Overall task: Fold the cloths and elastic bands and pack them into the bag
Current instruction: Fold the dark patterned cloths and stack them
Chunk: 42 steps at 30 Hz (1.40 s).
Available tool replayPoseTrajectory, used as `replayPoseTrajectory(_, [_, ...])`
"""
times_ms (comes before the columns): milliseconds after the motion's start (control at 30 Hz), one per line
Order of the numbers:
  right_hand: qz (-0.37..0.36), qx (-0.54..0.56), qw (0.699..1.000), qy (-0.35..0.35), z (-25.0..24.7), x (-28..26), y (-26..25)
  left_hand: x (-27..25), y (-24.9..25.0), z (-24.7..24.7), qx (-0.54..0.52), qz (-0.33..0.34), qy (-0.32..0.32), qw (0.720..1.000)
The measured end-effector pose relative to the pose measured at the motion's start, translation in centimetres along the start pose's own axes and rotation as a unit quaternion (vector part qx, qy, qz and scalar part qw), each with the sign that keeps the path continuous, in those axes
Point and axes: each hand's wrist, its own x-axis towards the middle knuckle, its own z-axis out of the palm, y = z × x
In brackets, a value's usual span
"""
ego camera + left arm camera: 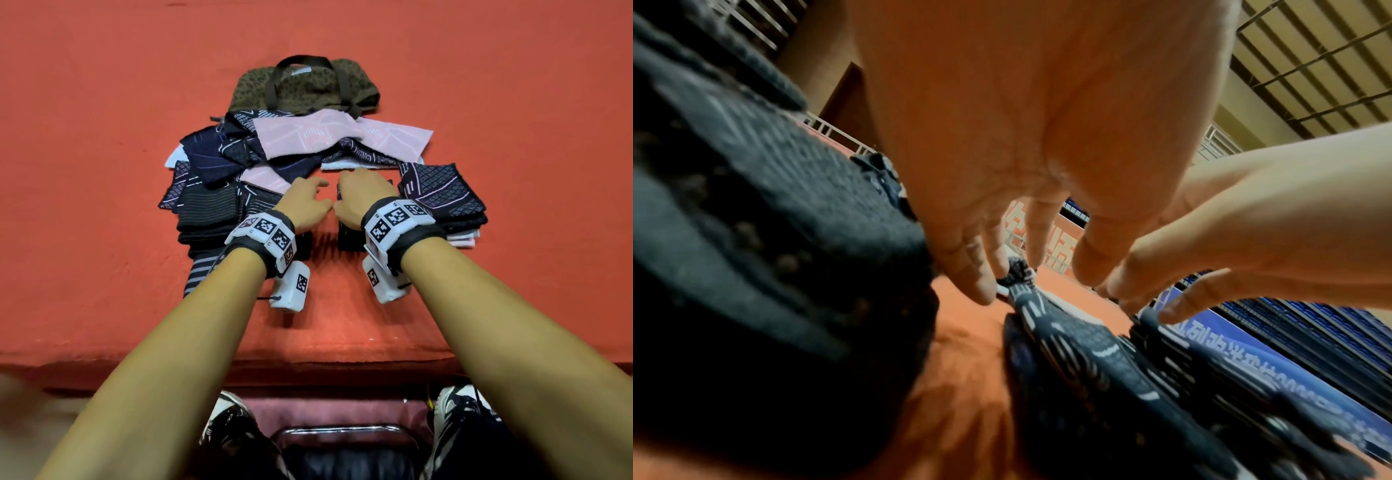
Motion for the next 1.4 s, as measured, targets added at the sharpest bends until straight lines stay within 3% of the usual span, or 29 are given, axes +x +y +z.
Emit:
replayPoseTrajectory(367, [-0.038, 0.029, 0.999, -0.018, -0.8, 5.9, -1.7, 2.7, -2.1, -5.3, 0.122, -0.013, 0.066, 0.99])
replayPoseTrajectory(833, [-0.04, 0.036, 0.999, -0.009, 1.1, 9.5, -1.5, 6.5, -3.7, -5.5, 0.17, -0.073, 0.048, 0.982])
replayPoseTrajectory(1067, [-0.029, 0.037, 0.999, -0.013, 1.9, 10.2, -1.1, 7.9, -3.8, -4.6, 0.237, -0.077, 0.001, 0.968])
replayPoseTrajectory(1400, [-0.024, 0.046, 0.998, -0.025, 3.4, 10.1, 0.1, 8.5, -3.8, -4.0, 0.253, -0.09, -0.004, 0.963])
